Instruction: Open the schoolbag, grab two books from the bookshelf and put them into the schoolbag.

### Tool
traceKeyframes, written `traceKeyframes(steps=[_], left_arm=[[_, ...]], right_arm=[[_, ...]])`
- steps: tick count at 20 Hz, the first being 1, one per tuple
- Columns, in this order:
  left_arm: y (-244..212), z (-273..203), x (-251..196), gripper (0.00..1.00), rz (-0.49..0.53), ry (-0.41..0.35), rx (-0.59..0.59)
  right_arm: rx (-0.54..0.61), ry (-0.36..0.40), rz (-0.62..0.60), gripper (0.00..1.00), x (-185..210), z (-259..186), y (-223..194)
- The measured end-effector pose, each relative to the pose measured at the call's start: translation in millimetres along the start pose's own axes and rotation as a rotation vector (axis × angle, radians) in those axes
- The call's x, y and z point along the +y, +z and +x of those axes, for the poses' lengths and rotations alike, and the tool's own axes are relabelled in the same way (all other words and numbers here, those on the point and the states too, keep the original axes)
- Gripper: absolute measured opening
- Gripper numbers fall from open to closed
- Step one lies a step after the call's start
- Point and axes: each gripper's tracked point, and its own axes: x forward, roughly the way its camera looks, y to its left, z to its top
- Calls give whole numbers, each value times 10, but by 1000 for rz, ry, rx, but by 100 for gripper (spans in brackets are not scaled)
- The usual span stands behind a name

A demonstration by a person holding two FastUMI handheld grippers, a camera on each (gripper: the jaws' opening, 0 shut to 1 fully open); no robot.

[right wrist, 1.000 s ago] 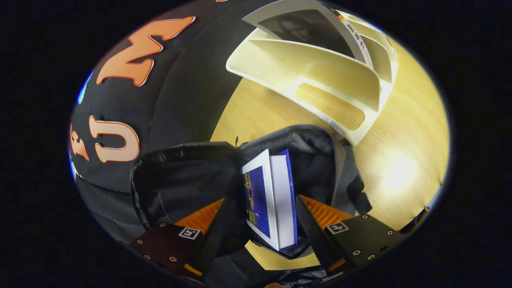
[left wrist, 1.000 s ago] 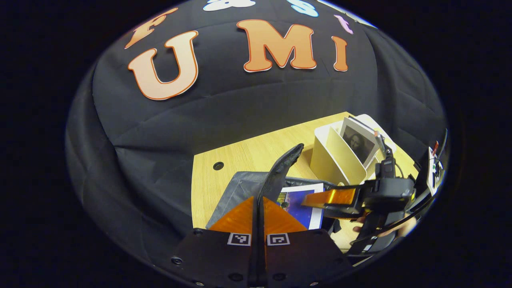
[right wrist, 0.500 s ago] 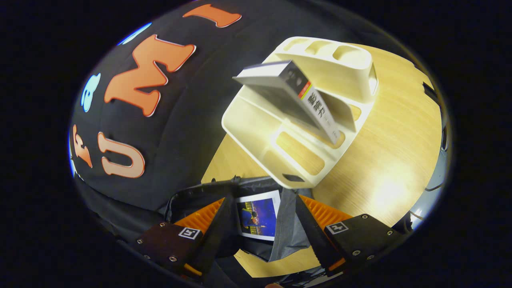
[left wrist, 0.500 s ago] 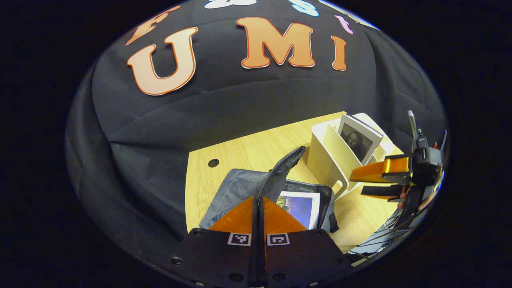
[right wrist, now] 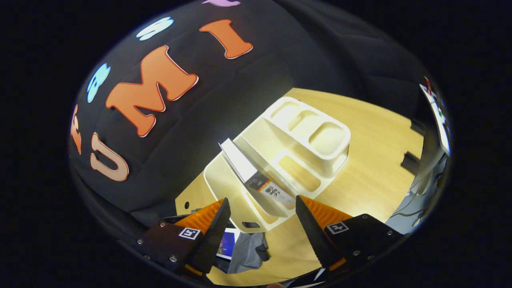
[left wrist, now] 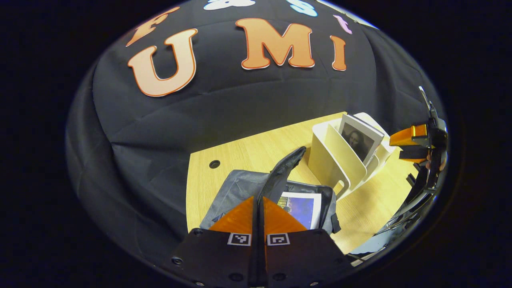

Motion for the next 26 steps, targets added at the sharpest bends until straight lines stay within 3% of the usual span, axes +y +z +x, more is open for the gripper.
traceKeyframes(steps=[8,10,18,21,24,25,26], left_arm=[[-61,39,-132,0,50,2,11],[-76,37,-154,1,29,-2,17],[-149,144,-132,1,-8,10,44],[-186,189,-87,1,-15,17,58],[-214,217,-93,1,-28,16,69],[-223,205,-105,1,-27,12,69],[-217,206,-99,1,-29,11,67]], right_arm=[[108,5,-428,98,503,239,560],[117,-21,-512,98,649,502,773],[329,-108,-594,98,573,1236,507],[342,-126,-594,95,520,1357,442],[360,-134,-594,60,452,1428,359],[346,-135,-594,38,460,1420,379],[337,-144,-595,35,457,1430,399]])
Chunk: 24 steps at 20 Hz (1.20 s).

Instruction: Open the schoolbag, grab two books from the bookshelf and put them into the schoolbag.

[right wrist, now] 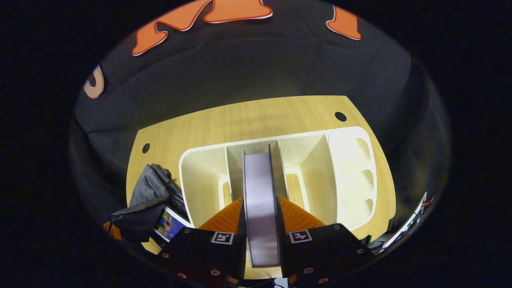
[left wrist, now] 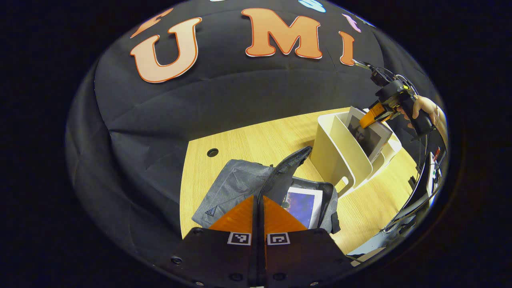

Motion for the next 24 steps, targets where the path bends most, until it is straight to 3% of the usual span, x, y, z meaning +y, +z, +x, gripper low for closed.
traceKeyframes(steps=[7,13,14,15,19,21,24], left_arm=[[-26,-36,-4,1,-14,-14,2],[-66,-99,-41,1,-43,-38,-6],[-63,-108,-40,1,-46,-40,-8],[-66,-118,-34,1,-50,-39,-9],[40,-164,-33,1,-65,-48,-25],[125,-174,3,0,-48,-38,-36],[234,-167,41,1,-29,-24,-40]], right_arm=[[-61,16,24,33,4,-347,59],[-215,-1,-45,33,34,-1066,230],[-245,-1,-54,42,50,-1178,267],[-275,-3,-63,32,69,-1341,297],[-462,-24,-131,30,194,-2022,460],[-532,6,-144,30,333,-2362,446],[-599,147,-120,30,637,-2788,296]])
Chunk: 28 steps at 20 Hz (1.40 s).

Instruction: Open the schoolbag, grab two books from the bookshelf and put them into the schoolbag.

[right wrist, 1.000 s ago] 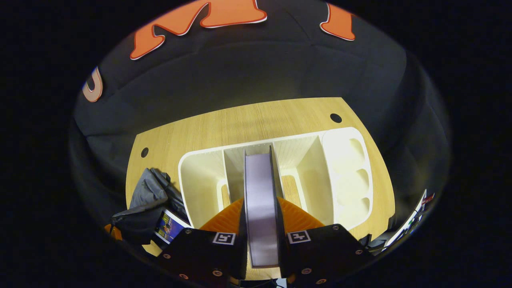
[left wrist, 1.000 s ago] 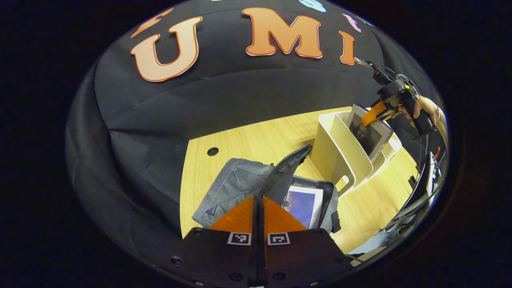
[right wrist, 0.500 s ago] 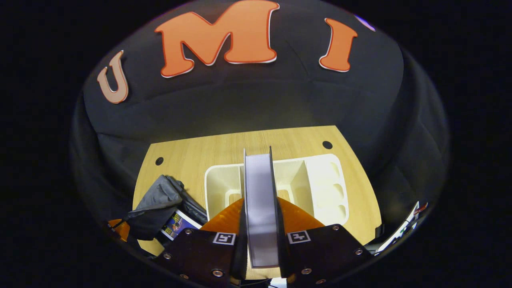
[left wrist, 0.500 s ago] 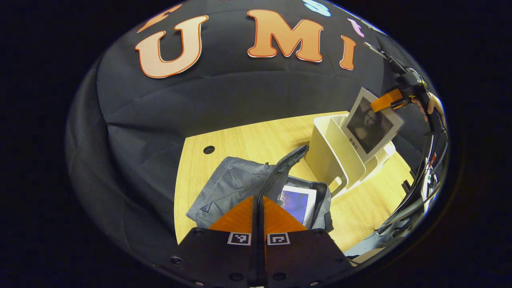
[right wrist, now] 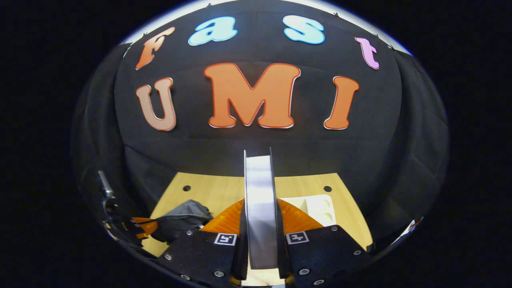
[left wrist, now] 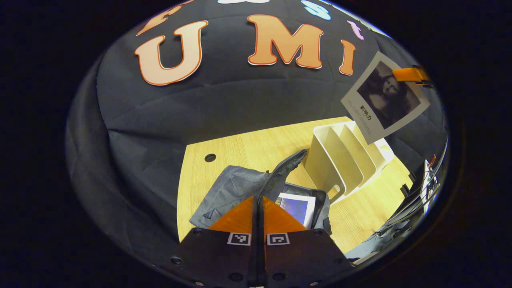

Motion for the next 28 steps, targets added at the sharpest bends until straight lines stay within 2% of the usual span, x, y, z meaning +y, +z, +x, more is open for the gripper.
traceKeyframes(steps=[2,5,7,11,14,17,20,22,24,28], left_arm=[[55,16,24,0,11,9,0],[125,39,66,0,25,28,-4],[177,51,99,0,25,37,-7],[284,75,250,1,35,84,-15],[365,63,279,0,49,90,-17],[429,55,281,0,73,95,-23],[484,23,208,1,89,86,-31],[526,-15,173,1,138,100,-36],[594,-65,77,0,204,103,-58],[733,-132,-127,1,260,79,-100]], right_arm=[[-25,98,58,30,264,-186,-25],[17,225,186,30,544,-299,-250],[70,277,291,30,633,-335,-576],[215,342,557,30,743,-10,-1331],[313,320,708,30,698,342,-1948],[343,303,811,29,779,619,-2384],[373,343,978,30,991,738,-2638],[357,368,1092,29,1172,895,-2693],[346,370,1113,29,1334,1033,-2787],[347,381,1073,30,1768,1206,-2741]])
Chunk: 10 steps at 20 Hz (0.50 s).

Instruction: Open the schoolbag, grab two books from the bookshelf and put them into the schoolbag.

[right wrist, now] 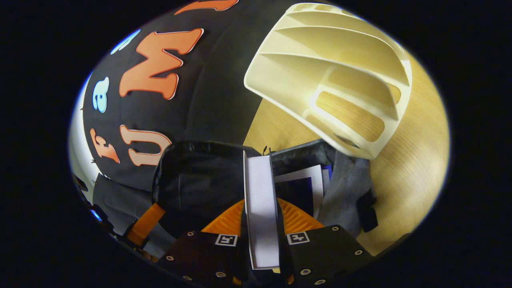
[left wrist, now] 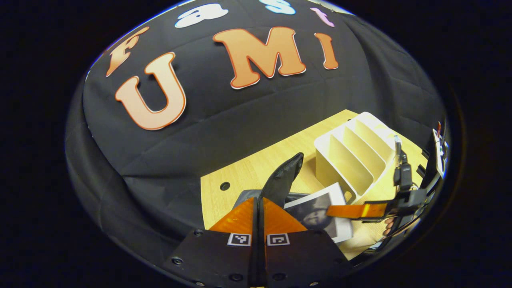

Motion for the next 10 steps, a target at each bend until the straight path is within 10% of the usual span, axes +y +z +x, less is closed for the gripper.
traceKeyframes(steps=[5,6,10], left_arm=[[44,-23,-139,0,0,-50,-32],[40,-24,-135,1,0,-52,-34],[-55,3,-65,1,-16,-49,-24]], right_arm=[[-6,-23,2,41,154,347,-75],[-8,-29,6,30,175,406,-77],[42,-179,-27,40,-68,604,-242]])
